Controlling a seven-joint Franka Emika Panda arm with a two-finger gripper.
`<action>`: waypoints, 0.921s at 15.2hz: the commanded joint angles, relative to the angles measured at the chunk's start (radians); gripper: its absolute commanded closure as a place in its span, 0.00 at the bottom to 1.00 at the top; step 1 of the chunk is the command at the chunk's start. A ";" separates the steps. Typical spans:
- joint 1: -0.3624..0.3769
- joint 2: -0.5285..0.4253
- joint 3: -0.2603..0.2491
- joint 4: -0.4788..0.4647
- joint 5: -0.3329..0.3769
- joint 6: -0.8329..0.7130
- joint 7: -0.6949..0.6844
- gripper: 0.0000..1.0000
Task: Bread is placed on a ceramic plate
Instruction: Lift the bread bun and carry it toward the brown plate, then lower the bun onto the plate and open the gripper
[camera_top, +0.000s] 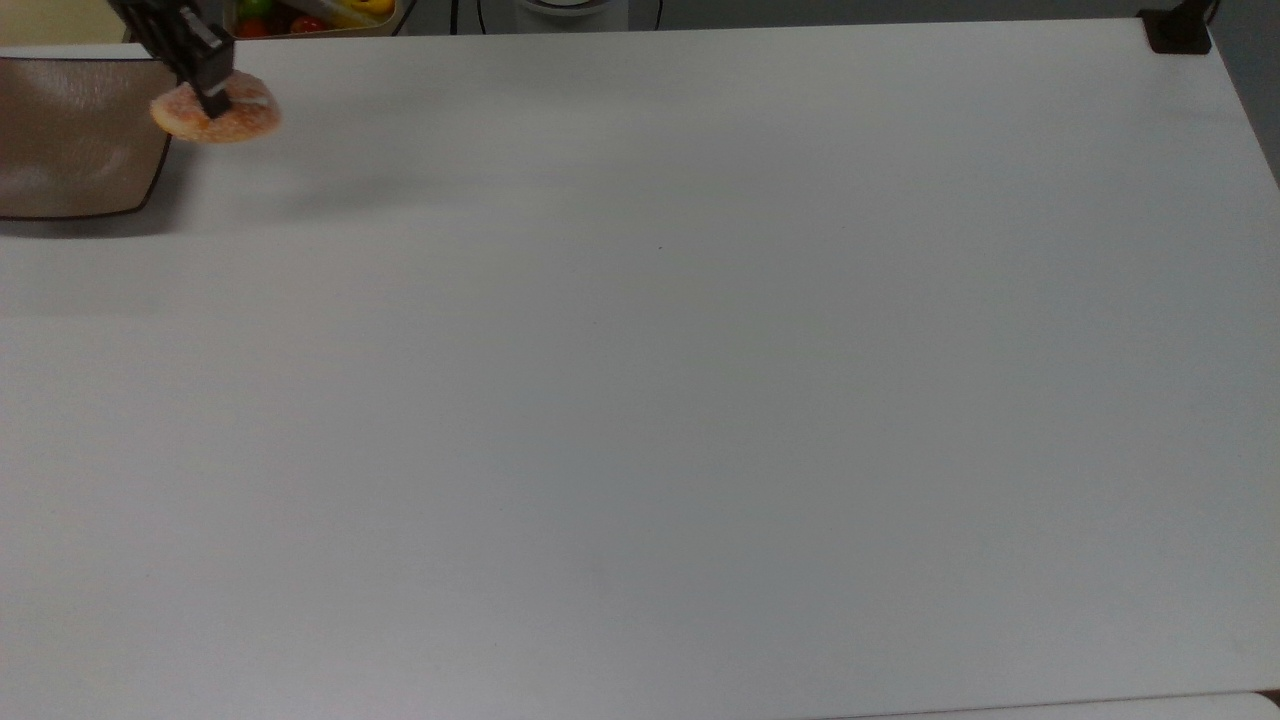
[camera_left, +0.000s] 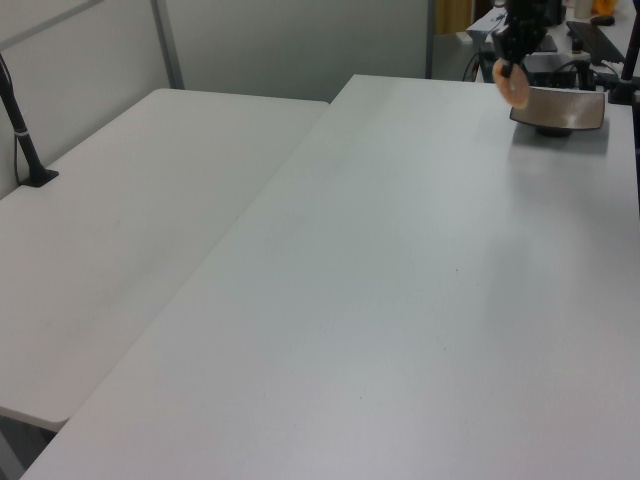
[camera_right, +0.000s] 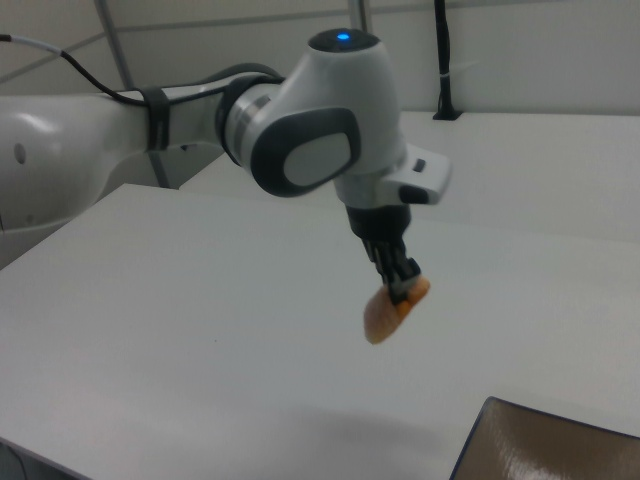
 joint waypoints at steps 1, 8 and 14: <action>-0.040 0.034 -0.053 -0.010 0.010 0.015 -0.141 0.93; -0.144 0.149 -0.064 0.004 0.039 0.073 -0.266 0.93; -0.192 0.183 -0.064 0.001 0.044 0.136 -0.303 0.93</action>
